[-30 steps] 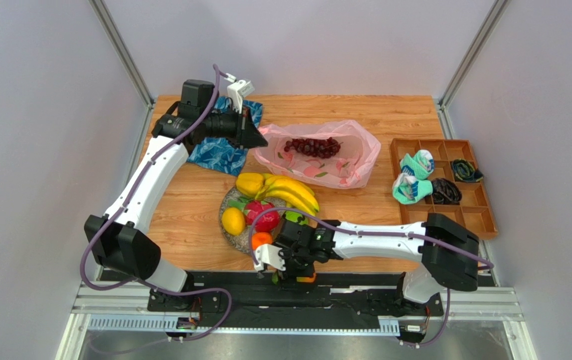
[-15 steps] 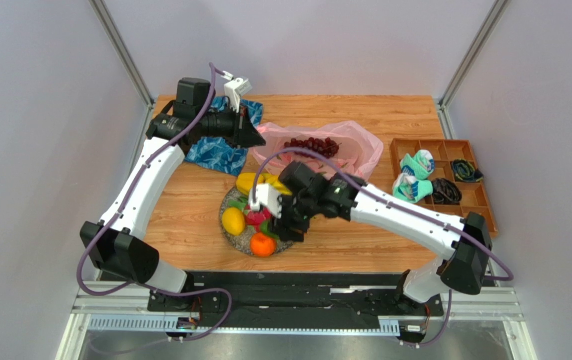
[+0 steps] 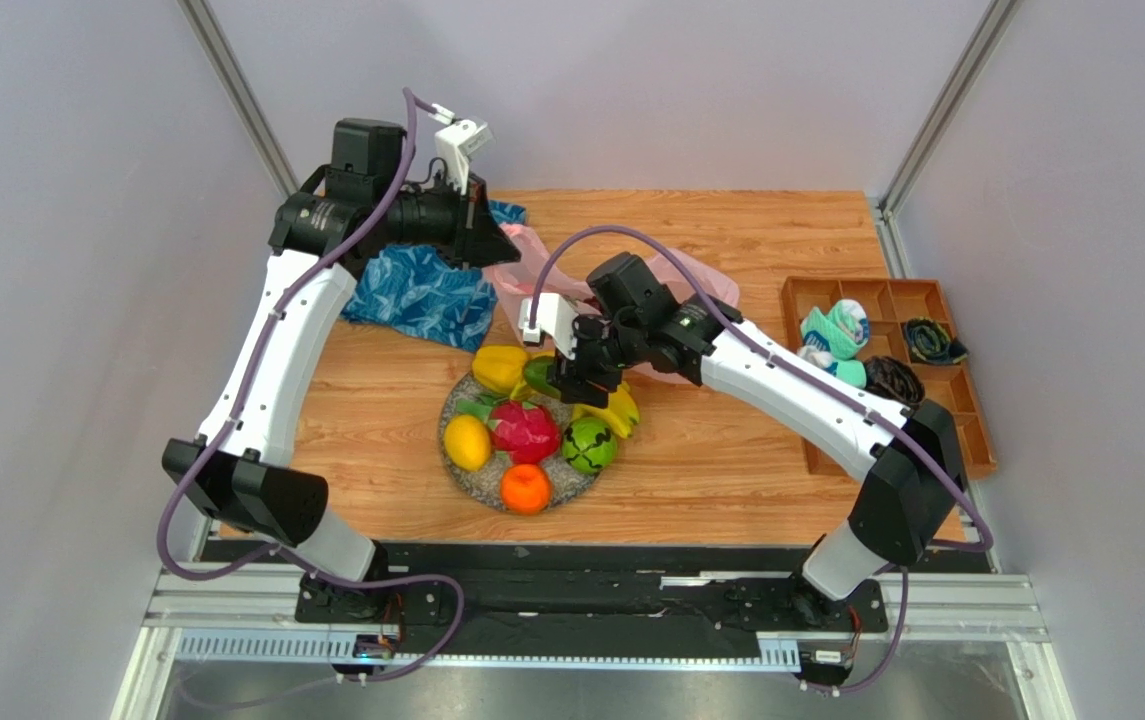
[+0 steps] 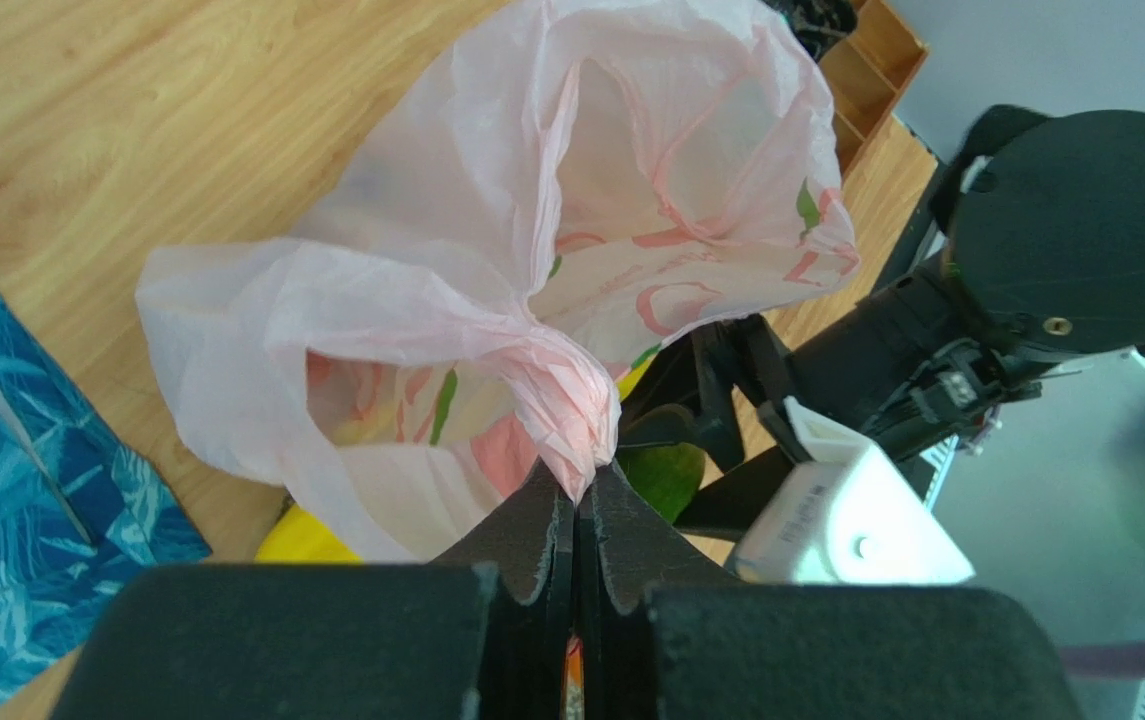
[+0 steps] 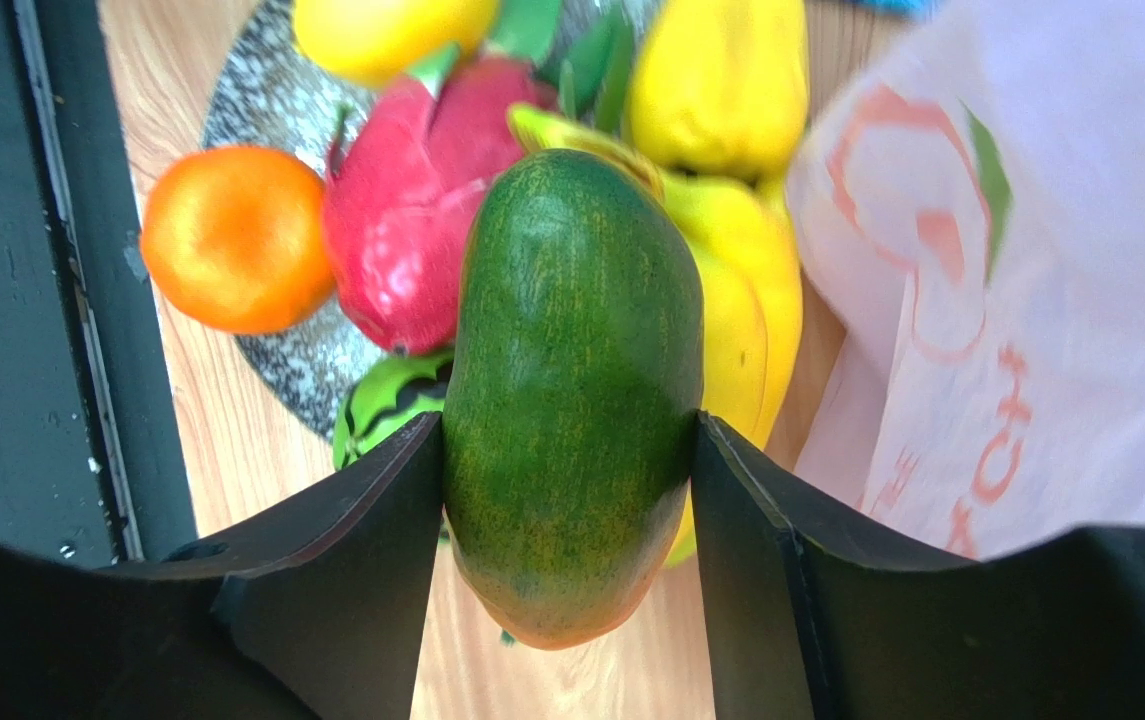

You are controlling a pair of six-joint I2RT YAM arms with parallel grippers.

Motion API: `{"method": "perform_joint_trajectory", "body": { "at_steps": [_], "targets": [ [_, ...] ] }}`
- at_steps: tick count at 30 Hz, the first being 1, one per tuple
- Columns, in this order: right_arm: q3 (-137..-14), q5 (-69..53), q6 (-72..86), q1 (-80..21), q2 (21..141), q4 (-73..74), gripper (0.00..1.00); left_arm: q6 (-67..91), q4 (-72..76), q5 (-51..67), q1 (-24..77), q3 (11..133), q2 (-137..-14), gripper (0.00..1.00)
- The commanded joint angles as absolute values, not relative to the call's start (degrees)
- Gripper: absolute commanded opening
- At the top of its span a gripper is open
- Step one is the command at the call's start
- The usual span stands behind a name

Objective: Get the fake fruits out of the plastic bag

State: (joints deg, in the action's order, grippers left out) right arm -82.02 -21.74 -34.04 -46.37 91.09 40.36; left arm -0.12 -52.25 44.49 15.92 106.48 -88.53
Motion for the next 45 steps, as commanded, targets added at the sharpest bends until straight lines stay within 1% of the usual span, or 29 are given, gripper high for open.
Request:
{"method": "perform_joint_trajectory", "body": {
  "at_steps": [1, 2, 5, 6, 7, 8, 9, 12, 17, 20, 23, 24, 26, 27, 29, 30, 32, 34, 37, 38, 40, 41, 45],
  "targets": [
    [-79.55, -28.12, -37.79, -47.37, 89.91, 33.58, 0.53, -1.15, -55.46, 43.95, 15.12, 108.19, -90.09, 0.0],
    [-78.76, -28.39, -37.71, -47.55, 89.91, 33.23, 0.54, -0.88, -55.37, 43.95, 15.12, 108.11, -90.35, 0.0],
    [-76.38, -27.34, -36.65, -47.99, 90.26, 33.4, 0.61, -0.26, -54.76, 44.21, 15.12, 108.28, -90.7, 0.0],
    [-75.25, -25.51, -36.04, -47.9, 90.44, 33.14, 0.74, -0.26, -54.58, 44.21, 15.12, 108.37, -90.79, 0.0],
    [-74.89, -24.27, -34.56, -47.99, 90.7, 32.53, 0.99, -0.26, -54.41, 44.03, 15.12, 108.54, -90.79, 0.0],
    [-74.8, -22.78, -33.58, -47.99, 90.79, 32.52, 1.0, -0.35, -54.4, 44.03, 15.12, 108.63, -91.14, 0.0],
    [-74.97, -20.59, -32.88, -47.99, 90.88, 32.69, 1.0, -0.26, -54.4, 44.03, 15.03, 108.89, -91.23, 0.0],
    [-76.99, -19.78, -30.77, -47.55, 88.86, 33.84, 1.0, -0.53, -54.41, 44.56, 14.94, 109.16, -91.58, 0.0],
    [-85.93, -19.08, -26.64, -47.29, 83.86, 37.52, 1.0, -0.79, -53.96, 45.17, 15.03, 108.99, -91.76, 0.0],
    [-91.38, -14.78, -24.88, -46.24, 82.1, 38.15, 1.0, -0.79, -54.32, 45.61, 15.03, 108.98, -91.58, 0.0],
    [-92.64, -12.14, -24.17, -42.37, 80.07, 36.22, 0.94, -0.27, -54.58, 46.4, 15.03, 108.37, -91.23, 0.0],
    [-91.42, -11.52, -23.82, -41.15, 79.2, 35.17, 0.9, -0.26, -54.41, 47.19, 15.03, 107.24, -91.14, 0.0],
    [-88.96, -11.42, -24.17, -37.28, 78.4, 32.18, 0.87, -0.26, -54.23, 47.72, 15.03, 105.74, -90.88, 0.0],
    [-85.99, -11.95, -25.04, -35.87, 78.22, 31.21, 0.84, -0.26, -54.14, 47.55, 15.03, 104.6, -90.79, 0.0],
    [-84.03, -12.22, -27.06, -33.14, 79.27, 30.32, 0.79, -1.14, -54.58, 46.85, 15.03, 103.8, -90.88, 0.0],
    [-83.33, -13.52, -29.59, -32.61, 79.89, 31.02, 0.72, -1.58, -55.02, 46.41, 15.03, 103.71, -90.97, 0.0],
    [-79.21, -14.5, -31.98, -31.73, 80.86, 31.03, 0.67, -2.72, -55.28, 45.97, 15.03, 103.8, -91.75, 0.0],
    [-74.04, -14.59, -33.65, -31.82, 81.3, 28.93, 0.67, -2.81, -55.72, 45.44, 15.03, 104.67, -92.63, 0.0],
    [-71.64, -14.59, -33.84, -31.82, 83.23, 29.09, 0.65, -3.16, -55.99, 45.97, 15.03, 105.91, -94.13, 0.0],
    [-71.46, -14.68, -33.84, -31.82, 84.1, 29.09, 0.63, -3.43, -55.99, 46.31, 15.03, 106.0, -94.74, 0.0],
    [-70.93, -15.03, -34.19, -31.73, 85.25, 28.57, 0.61, -3.87, -55.9, 46.41, 15.03, 105.91, -95.45, 0.0],
    [-70.75, -14.94, -34.71, -31.73, 86.56, 28.22, 0.59, -3.69, -55.81, 46.32, 15.03, 105.82, -96.15, 0.0],
    [-72.42, -11.88, -35.59, -31.73, 91.65, 26.46, 0.58, -3.25, -55.46, 47.99, 15.12, 106.08, -97.56, 0.0]
  ]
}}
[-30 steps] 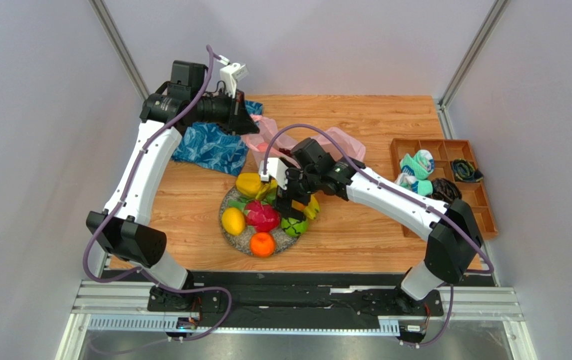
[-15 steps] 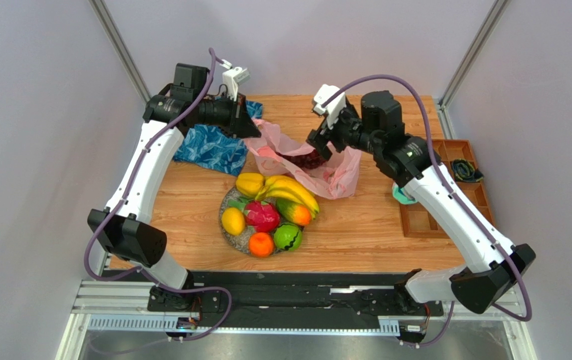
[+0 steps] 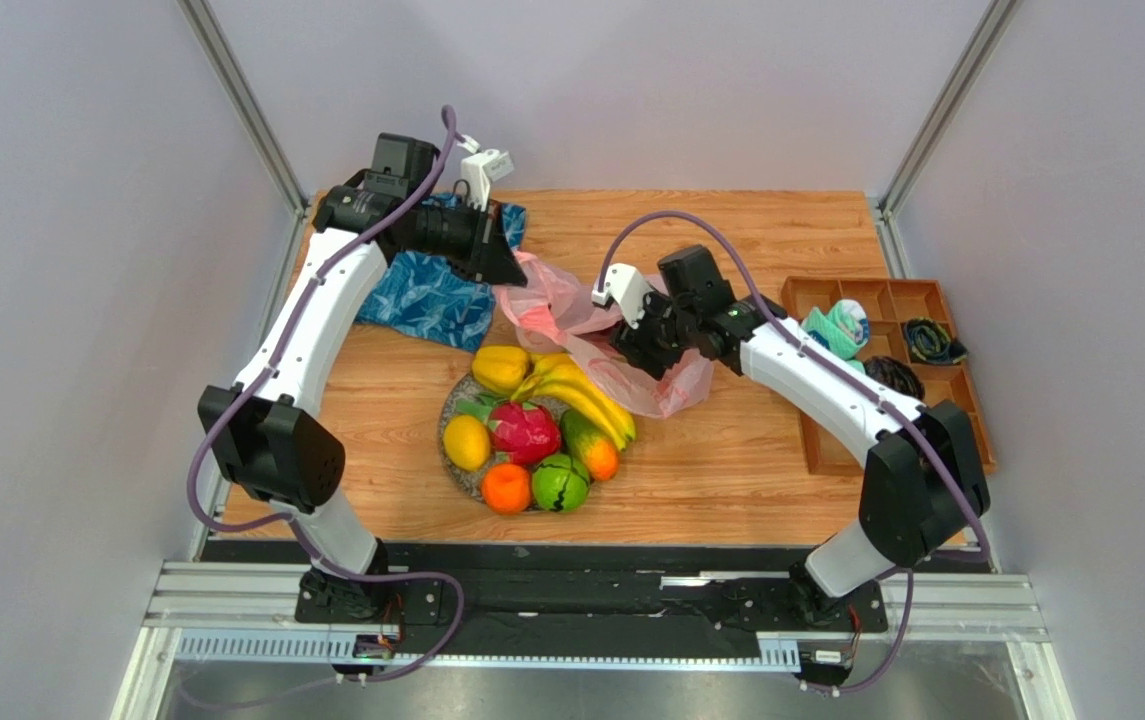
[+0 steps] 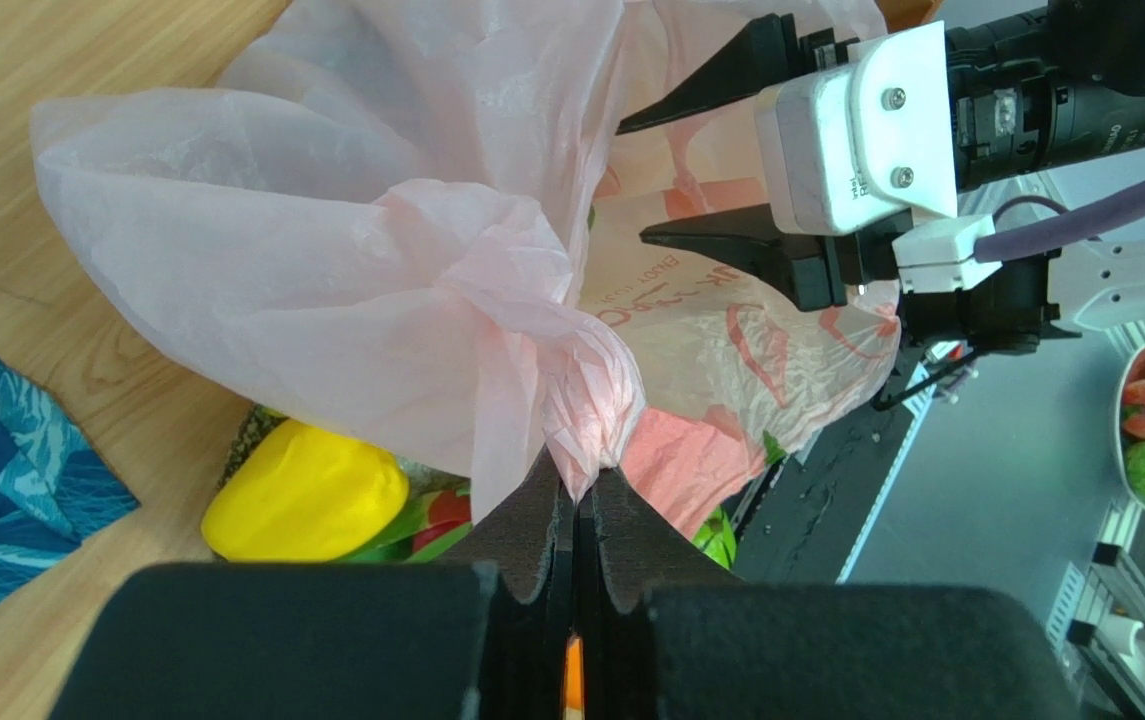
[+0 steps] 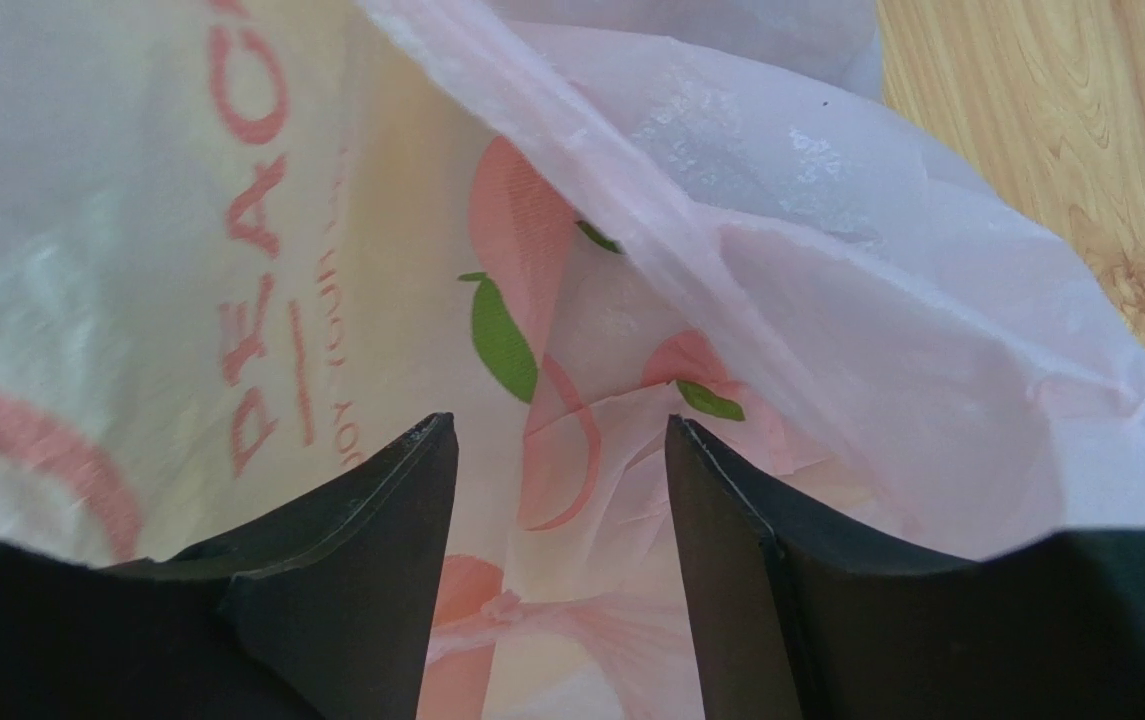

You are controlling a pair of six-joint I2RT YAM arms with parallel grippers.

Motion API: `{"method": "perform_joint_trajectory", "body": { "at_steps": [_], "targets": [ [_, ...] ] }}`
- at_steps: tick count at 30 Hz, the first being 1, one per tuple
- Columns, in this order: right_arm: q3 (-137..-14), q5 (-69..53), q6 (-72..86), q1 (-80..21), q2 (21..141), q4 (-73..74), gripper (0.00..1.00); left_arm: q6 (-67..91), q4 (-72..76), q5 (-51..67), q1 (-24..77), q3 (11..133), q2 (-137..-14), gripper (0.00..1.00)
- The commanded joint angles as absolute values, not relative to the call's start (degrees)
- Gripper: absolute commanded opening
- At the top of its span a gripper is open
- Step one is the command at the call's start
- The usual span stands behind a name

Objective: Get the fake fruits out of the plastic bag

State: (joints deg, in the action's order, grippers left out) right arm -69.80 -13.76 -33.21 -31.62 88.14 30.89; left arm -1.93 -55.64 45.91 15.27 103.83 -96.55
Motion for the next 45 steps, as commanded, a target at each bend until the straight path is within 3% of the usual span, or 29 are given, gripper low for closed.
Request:
{"method": "perform_joint_trajectory", "body": {
  "at_steps": [1, 7, 11, 14, 19, 22, 25, 26, 29, 38, 45],
  "targets": [
    [-73.47, -10.91, -35.6, -31.73, 93.24, 26.11, 0.58, -3.16, -55.46, 48.08, 15.12, 106.35, -98.08, 0.0],
    [-82.6, -4.4, -37.0, -30.33, 105.35, 24.87, 0.62, -4.92, -56.07, 46.76, 15.12, 110.12, -100.19, 0.0],
    [-89.28, -3.95, -37.79, -28.39, 111.7, 25.31, 0.77, -5.01, -55.99, 47.11, 15.12, 112.23, -100.63, 0.0],
    [-94.12, -6.85, -40.42, -27.25, 116.96, 27.77, 0.81, -5.01, -56.08, 46.76, 15.12, 113.37, -101.51, 0.0],
    [-98.78, -7.03, -43.68, -27.07, 124.18, 26.37, 0.79, -5.01, -56.07, 45.88, 15.03, 115.05, -103.62, 0.0],
    [-105.89, -7.21, -43.95, -27.07, 129.36, 31.89, 0.7, -4.22, -55.63, 45.7, 15.03, 116.1, -104.5, 0.0],
    [-108.28, -10.19, -44.82, -26.37, 129.73, 36.55, 0.44, -4.13, -55.46, 44.65, 15.03, 116.89, -105.03, 0.0],
    [-107.93, -10.63, -45.09, -26.28, 128.94, 36.82, 0.26, -4.13, -55.37, 44.39, 15.12, 117.24, -105.2, 0.0],
    [-103.46, -12.48, -44.57, -26.02, 121.49, 35.95, 0.0, -3.43, -54.76, 42.37, 15.03, 117.42, -105.38, 0.0],
    [-99.05, -29.16, -39.82, -25.58, 99.25, 39.37, 0.0, 1.49, -51.59, 42.45, 13.71, 119.79, -108.72, 0.0],
    [-103.88, -33.75, -34.63, -25.66, 96.94, 43.14, 0.0, 3.08, -49.48, 39.73, 13.71, 125.24, -111.35, 0.0]
  ]
}}
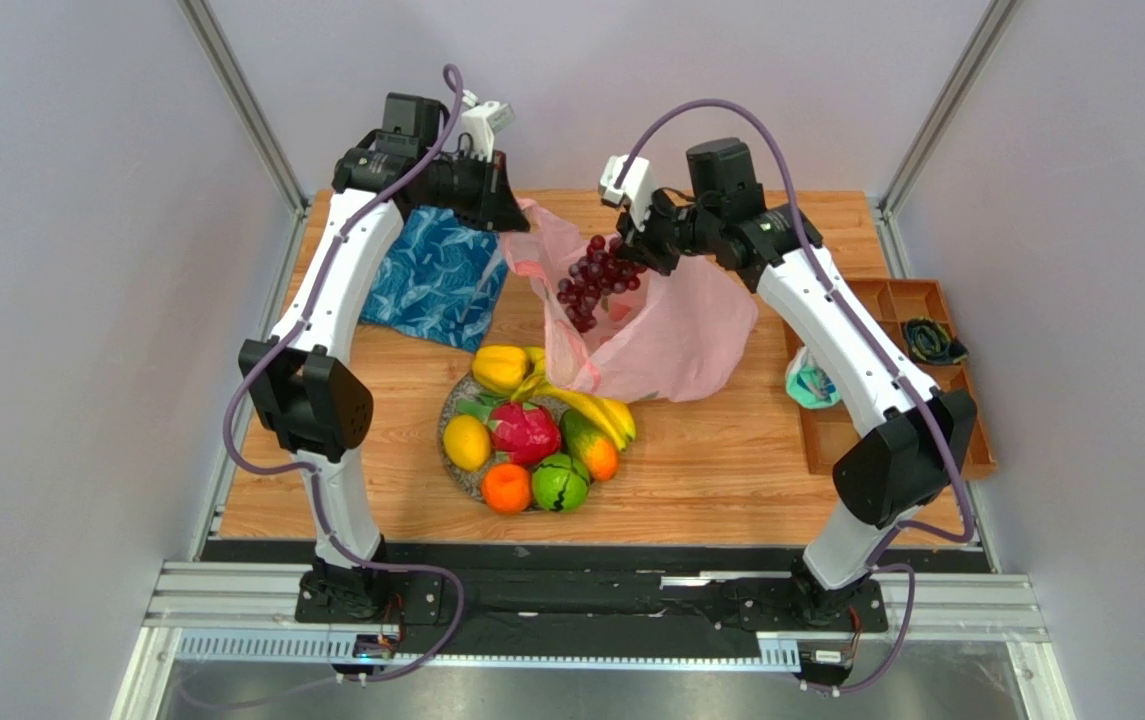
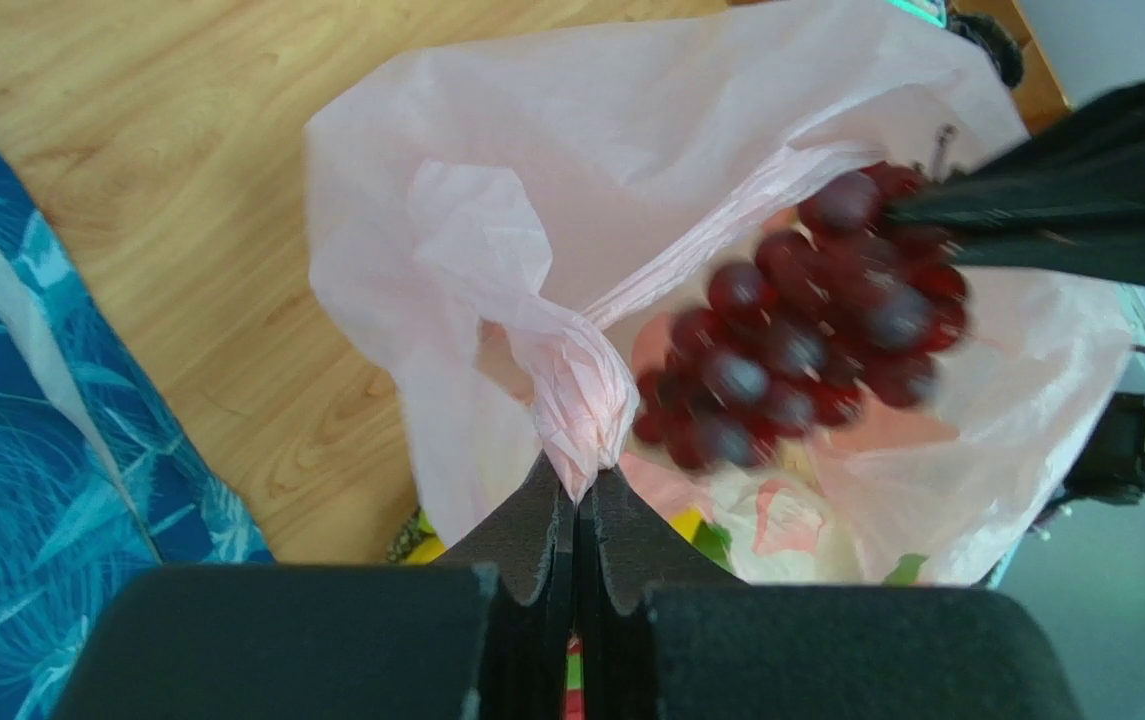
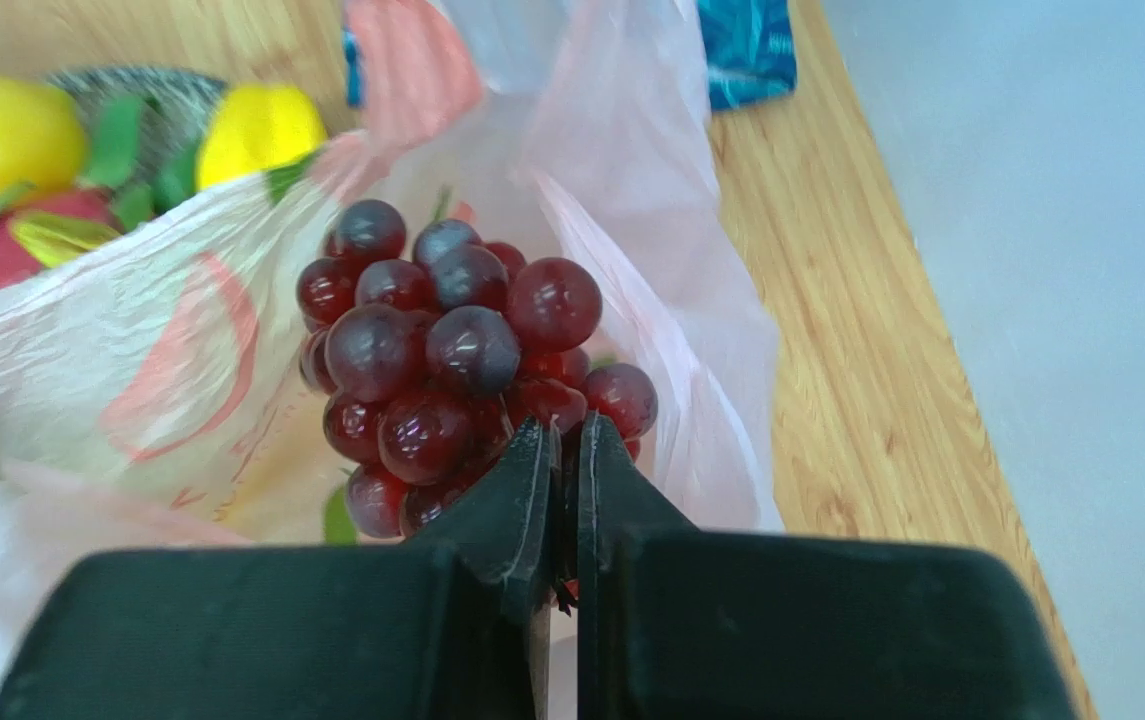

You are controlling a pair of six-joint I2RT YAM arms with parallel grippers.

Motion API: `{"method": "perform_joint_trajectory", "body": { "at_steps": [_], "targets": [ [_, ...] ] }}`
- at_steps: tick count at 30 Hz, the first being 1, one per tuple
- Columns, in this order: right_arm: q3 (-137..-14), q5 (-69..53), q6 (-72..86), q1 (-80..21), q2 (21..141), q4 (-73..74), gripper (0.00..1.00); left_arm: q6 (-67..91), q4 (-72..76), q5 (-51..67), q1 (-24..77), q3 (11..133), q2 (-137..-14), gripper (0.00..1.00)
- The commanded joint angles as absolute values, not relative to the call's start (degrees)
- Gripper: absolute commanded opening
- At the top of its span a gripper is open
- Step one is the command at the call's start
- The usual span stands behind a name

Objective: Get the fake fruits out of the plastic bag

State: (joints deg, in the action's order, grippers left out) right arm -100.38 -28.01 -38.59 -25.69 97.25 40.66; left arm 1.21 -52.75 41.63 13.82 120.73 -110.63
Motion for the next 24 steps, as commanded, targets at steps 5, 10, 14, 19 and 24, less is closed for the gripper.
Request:
{"method": "perform_joint_trajectory", "body": {
  "at_steps": [5, 10, 14, 19, 24],
  "targets": [
    [-105.91, -33.75, -32.62, -25.66, 94.58, 45.53, 0.0, 1.59, -47.91, 33.85, 13.54, 132.18, -114.34, 0.0],
    [-106.61, -34.8, -23.13, -25.66, 89.83, 34.74, 0.0, 2.37, -46.59, 34.45, 13.36, 135.44, -118.12, 0.0],
    [-111.08, -38.92, -13.64, -26.19, 90.87, 29.71, 0.0, 3.16, -46.41, 36.3, 13.54, 134.12, -118.74, 0.2],
    [-114.87, -42.27, -8.88, -28.56, 91.5, 30.41, 0.0, 2.46, -47.81, 32.44, 13.45, 132.81, -117.6, 0.77],
    [-107.94, -44.47, -13.88, -32.86, 88.6, 33.65, 0.0, 1.84, -49.04, 26.2, 11.7, 132.37, -114.27, 0.95]
  ]
}}
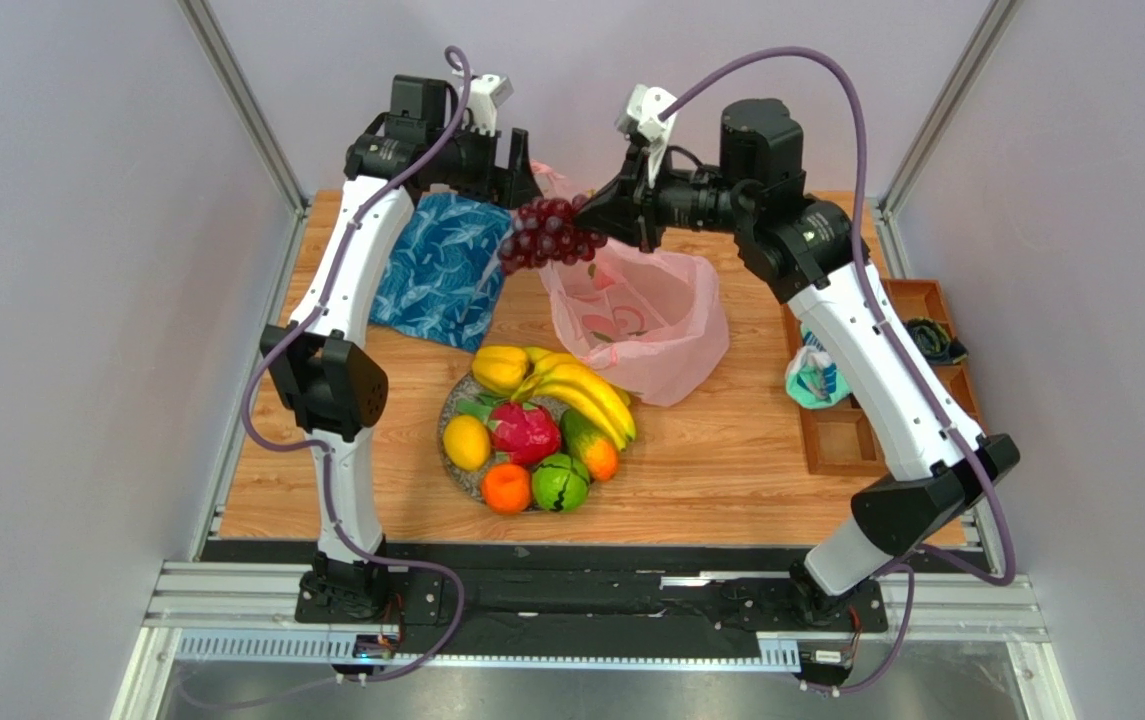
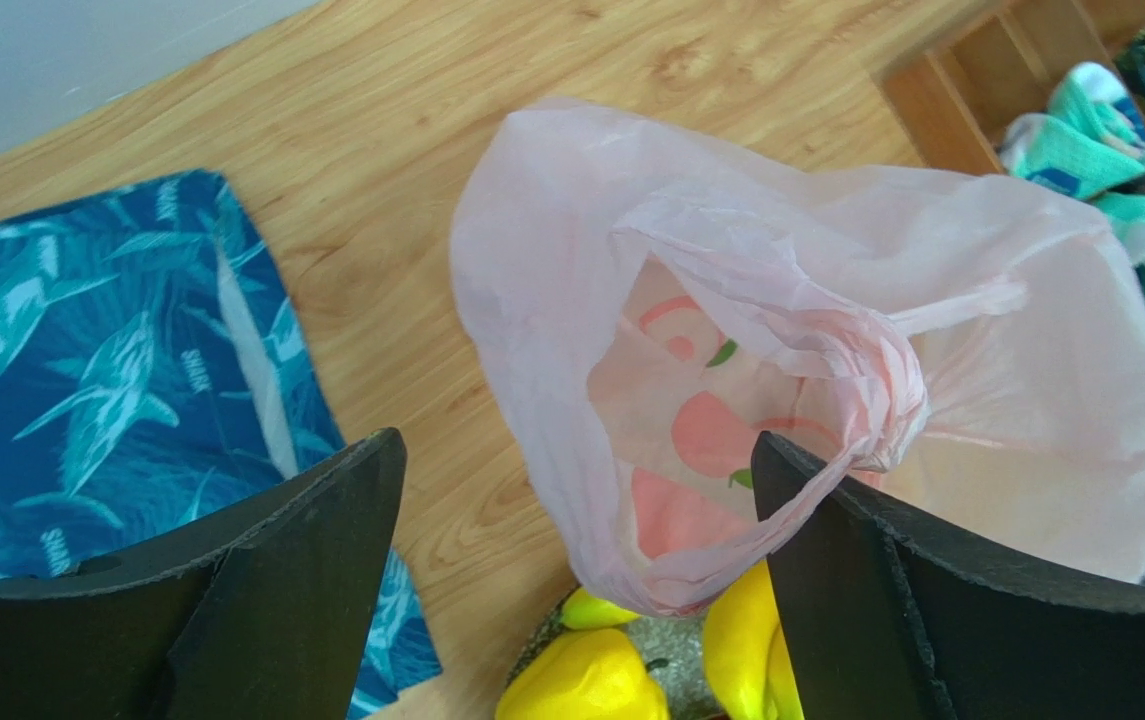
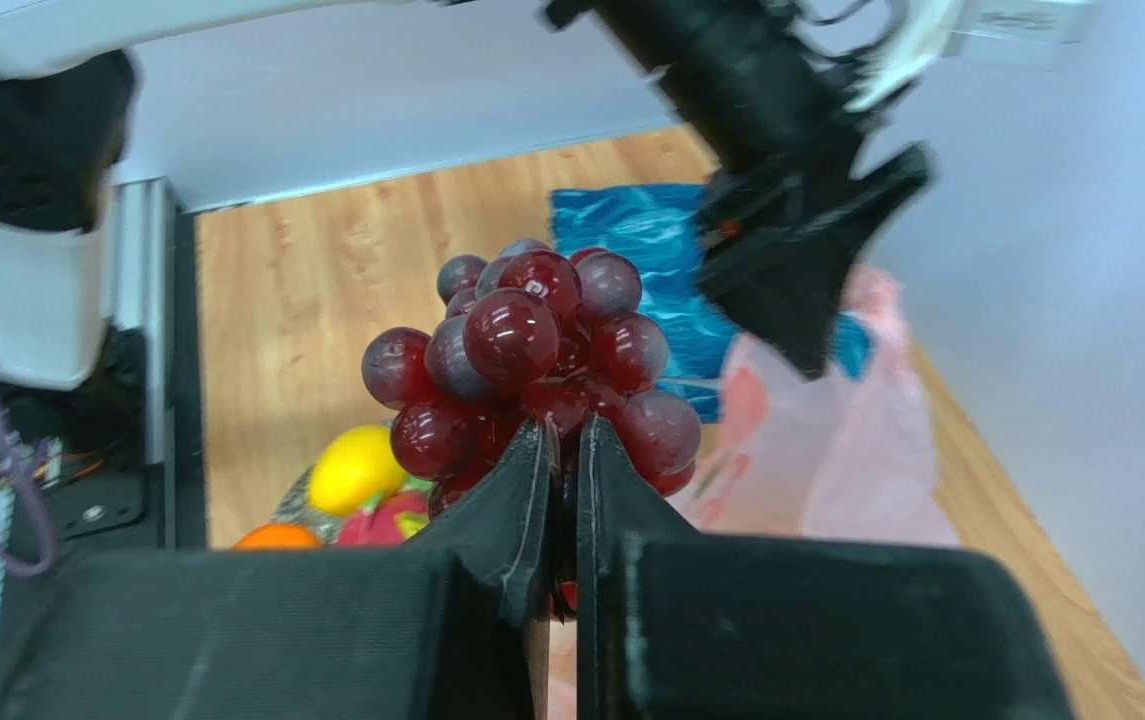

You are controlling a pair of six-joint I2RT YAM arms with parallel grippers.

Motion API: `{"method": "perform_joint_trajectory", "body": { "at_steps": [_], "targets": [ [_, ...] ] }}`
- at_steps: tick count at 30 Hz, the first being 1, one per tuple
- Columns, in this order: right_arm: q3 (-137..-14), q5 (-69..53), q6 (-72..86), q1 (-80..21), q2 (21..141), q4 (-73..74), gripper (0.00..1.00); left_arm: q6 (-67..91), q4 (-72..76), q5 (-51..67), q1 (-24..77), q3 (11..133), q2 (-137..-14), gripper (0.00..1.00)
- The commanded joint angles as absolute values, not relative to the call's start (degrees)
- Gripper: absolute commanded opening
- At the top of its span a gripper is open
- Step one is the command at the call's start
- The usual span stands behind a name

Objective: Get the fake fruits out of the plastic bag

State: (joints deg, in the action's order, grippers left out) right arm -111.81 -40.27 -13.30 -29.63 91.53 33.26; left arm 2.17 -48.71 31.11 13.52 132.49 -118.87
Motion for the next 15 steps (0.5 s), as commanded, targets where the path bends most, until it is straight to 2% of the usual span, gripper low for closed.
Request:
{"method": "perform_joint_trajectory", "body": {
  "at_steps": [1, 6, 11, 15],
  "targets": [
    [-106.71, -44.82, -14.41, -33.48, 88.42, 34.18, 0.0, 1.93, -49.04, 26.02, 11.17, 131.67, -113.56, 0.95],
    [-97.93, -45.09, -10.65, -36.91, 87.54, 30.25, 0.0, 1.23, -50.1, 25.75, 8.09, 128.94, -108.3, 0.95],
    [-98.61, -45.26, -11.86, -38.32, 89.82, 31.72, 0.0, 1.58, -50.01, 26.8, 5.54, 124.63, -104.33, 0.94],
    [-94.14, -45.88, -11.69, -39.02, 89.3, 31.65, 0.0, 1.76, -50.1, 27.6, 4.31, 122.87, -102.4, 0.94]
  ]
}}
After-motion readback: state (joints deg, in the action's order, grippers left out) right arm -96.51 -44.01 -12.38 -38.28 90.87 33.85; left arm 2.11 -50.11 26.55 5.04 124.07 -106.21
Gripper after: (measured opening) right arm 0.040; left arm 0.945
